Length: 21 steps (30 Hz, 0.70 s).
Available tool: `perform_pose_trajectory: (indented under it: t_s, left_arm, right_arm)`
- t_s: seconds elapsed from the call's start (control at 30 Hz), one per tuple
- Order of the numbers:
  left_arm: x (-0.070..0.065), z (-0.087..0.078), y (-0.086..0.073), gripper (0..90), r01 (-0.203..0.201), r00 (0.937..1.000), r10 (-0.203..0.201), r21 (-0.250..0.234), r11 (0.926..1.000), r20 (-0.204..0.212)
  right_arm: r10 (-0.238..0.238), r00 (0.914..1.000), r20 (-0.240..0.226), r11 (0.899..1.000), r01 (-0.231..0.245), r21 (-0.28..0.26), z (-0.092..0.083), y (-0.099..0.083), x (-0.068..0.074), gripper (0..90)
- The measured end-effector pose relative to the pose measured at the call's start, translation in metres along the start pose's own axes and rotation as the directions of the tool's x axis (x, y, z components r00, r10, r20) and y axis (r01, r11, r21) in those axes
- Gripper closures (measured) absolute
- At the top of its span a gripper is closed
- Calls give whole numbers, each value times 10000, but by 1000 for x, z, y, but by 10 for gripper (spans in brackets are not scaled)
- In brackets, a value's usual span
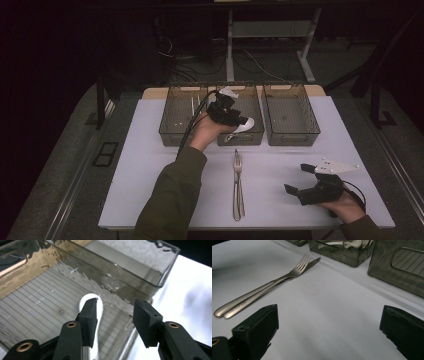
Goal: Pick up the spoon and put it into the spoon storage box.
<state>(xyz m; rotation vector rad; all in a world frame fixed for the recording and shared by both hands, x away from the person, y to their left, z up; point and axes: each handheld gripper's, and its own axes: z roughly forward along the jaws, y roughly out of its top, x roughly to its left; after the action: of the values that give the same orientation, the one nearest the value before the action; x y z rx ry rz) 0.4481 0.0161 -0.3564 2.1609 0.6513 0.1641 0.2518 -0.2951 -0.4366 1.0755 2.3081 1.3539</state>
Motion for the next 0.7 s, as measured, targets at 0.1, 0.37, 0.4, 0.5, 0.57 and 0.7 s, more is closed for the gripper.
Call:
perform_pose_trajectory:
  t_s: [0.1, 0.37, 0.4, 0.5, 0.57, 0.7]
  left_arm:
    - [-4, -9, -2, 479, -15, 9999, 18, -283, 9996, 134]
    - [-21, -32, -11, 399, -362, 9990, 378, -653, 9972, 235]
    - [-24, -34, -13, 389, -319, 9991, 336, -671, 9972, 242]
    - [-30, -41, -21, 369, -383, 9986, 409, -757, 9964, 330]
    - [-34, -45, -27, 350, -442, 9983, 469, -771, 9960, 336]
    - [-41, -52, -43, 331, -604, 9970, 642, -848, 9946, 425]
  right_arm:
    - [-4, 10000, 6, 10000, 4, 18, 0, 0, 0, 19]
    - [33, 10000, 33, 10000, -33, 15, 1, 1, 0, 20]
    - [29, 10000, 31, 10000, -29, 3, 1, 1, -1, 20]
    - [19, 10000, -1, 10000, -19, -2, 1, 3, -1, 19]
    - [49, 10000, 6, 10000, -49, -10, 2, 4, -1, 19]
    - [16, 10000, -7, 10000, -16, -1, 3, 4, -1, 19]
